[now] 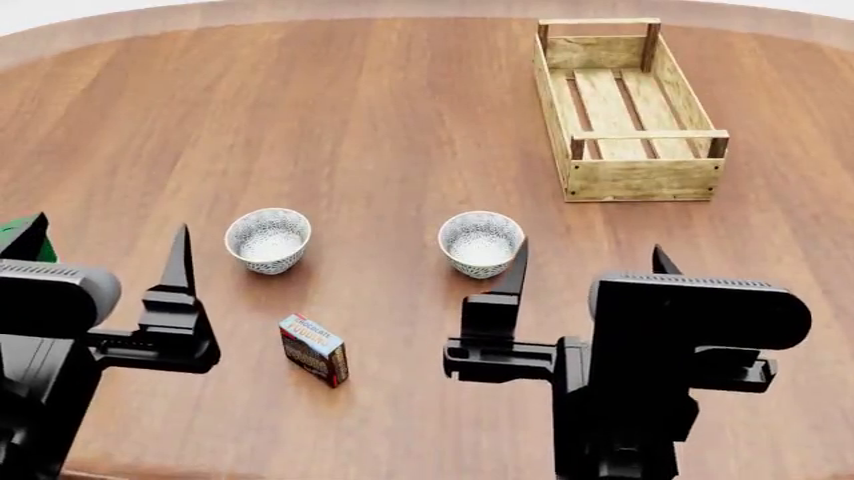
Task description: Stack the right bowl on the left bowl and place them in the tray.
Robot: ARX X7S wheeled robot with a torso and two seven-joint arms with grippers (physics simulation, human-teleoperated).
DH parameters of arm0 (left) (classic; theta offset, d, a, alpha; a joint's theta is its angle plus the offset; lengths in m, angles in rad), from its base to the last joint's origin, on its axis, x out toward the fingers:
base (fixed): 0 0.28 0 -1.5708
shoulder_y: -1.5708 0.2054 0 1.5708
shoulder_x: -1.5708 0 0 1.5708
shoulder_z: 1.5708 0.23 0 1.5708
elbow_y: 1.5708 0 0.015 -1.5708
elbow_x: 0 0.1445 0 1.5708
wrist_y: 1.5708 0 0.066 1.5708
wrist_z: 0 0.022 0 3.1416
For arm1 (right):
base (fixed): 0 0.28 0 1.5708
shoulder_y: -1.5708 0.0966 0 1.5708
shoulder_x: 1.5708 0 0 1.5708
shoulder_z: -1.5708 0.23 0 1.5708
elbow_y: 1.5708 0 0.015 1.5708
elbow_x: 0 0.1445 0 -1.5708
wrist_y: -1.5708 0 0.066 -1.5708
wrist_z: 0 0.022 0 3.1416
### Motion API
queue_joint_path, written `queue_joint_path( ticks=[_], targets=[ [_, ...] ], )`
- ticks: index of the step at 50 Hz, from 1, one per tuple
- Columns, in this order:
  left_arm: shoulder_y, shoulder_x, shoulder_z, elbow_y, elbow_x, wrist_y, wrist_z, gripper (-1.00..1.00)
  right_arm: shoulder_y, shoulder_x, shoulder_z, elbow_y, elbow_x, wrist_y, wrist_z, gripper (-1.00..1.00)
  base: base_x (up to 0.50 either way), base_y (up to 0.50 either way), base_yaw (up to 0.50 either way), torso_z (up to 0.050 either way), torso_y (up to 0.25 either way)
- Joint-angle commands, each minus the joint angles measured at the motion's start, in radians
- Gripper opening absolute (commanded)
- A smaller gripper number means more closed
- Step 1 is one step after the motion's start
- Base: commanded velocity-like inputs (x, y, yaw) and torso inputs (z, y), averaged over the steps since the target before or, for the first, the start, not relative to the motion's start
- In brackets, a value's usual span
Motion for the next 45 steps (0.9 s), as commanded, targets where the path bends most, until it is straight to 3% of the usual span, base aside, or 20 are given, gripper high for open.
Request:
queue_joint_path(
  ticks=[1,10,45],
  targets=[
    [-0.026,-0.008,0.008,0.024,-0.008,-0.028,-0.009,1.0,0.032,0.008,0.001,-0.022,0.019,0.042,0.01,1.0,0.0,0.0,0.0,0.0,0.0],
    [-0.029,-0.015,0.006,0.029,-0.011,-0.026,-0.015,1.0,0.031,0.017,-0.013,-0.027,0.034,0.033,-0.003,1.0,0.04,0.0,0.0,0.0,0.0],
    [-0.019,-0.028,0.014,0.014,-0.024,0.002,-0.027,1.0,0.022,0.033,-0.03,-0.019,0.092,0.014,-0.033,1.0,0.5,0.0,0.0,0.0,0.0]
  ],
)
